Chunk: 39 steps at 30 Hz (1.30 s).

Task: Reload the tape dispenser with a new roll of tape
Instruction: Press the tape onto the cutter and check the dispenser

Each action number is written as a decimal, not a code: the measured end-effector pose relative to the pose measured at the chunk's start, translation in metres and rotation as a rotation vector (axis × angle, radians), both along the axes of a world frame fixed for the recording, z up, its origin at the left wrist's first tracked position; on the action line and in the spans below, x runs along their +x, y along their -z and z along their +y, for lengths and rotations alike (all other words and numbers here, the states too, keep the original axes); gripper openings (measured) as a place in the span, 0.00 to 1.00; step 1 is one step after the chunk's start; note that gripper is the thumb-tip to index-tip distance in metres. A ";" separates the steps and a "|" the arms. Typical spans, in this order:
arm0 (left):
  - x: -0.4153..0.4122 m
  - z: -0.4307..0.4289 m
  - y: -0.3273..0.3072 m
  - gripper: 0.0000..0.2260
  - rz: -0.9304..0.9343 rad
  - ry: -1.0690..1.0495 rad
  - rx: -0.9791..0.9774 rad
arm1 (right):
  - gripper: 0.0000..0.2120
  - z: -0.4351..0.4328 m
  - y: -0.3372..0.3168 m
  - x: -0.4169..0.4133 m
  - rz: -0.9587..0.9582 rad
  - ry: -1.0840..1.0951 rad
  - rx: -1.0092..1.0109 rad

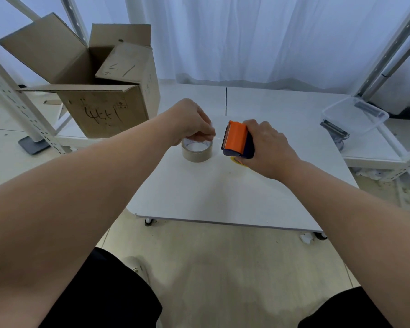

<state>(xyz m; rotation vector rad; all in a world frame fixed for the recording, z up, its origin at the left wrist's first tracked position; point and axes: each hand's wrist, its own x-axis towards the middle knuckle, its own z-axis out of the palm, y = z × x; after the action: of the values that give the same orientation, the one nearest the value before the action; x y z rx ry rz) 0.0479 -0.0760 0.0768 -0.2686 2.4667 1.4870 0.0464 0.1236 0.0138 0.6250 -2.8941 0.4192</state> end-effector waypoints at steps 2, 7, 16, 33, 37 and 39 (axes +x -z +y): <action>0.001 0.000 0.000 0.04 0.032 0.008 -0.002 | 0.33 0.000 0.001 0.000 0.015 -0.008 0.006; 0.003 0.006 -0.002 0.04 0.206 0.049 -0.153 | 0.32 0.001 -0.004 -0.001 0.021 -0.020 -0.020; 0.001 0.010 -0.018 0.07 0.366 0.170 -0.463 | 0.31 0.000 -0.007 0.004 -0.301 -0.015 -0.185; 0.009 0.015 -0.021 0.06 0.302 0.155 -0.316 | 0.35 0.011 -0.002 0.000 -0.583 -0.059 -0.350; 0.011 0.024 -0.019 0.06 0.228 0.167 -0.181 | 0.37 0.010 0.000 0.001 -0.648 -0.079 -0.389; 0.012 0.027 -0.020 0.06 0.220 0.156 -0.140 | 0.43 0.007 -0.006 0.003 -0.642 -0.069 -0.447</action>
<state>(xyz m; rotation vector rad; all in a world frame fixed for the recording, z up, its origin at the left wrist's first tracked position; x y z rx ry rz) 0.0603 -0.0486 0.0970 0.0660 2.6973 1.3470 0.0494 0.1304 0.0193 0.5914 -3.1539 1.4625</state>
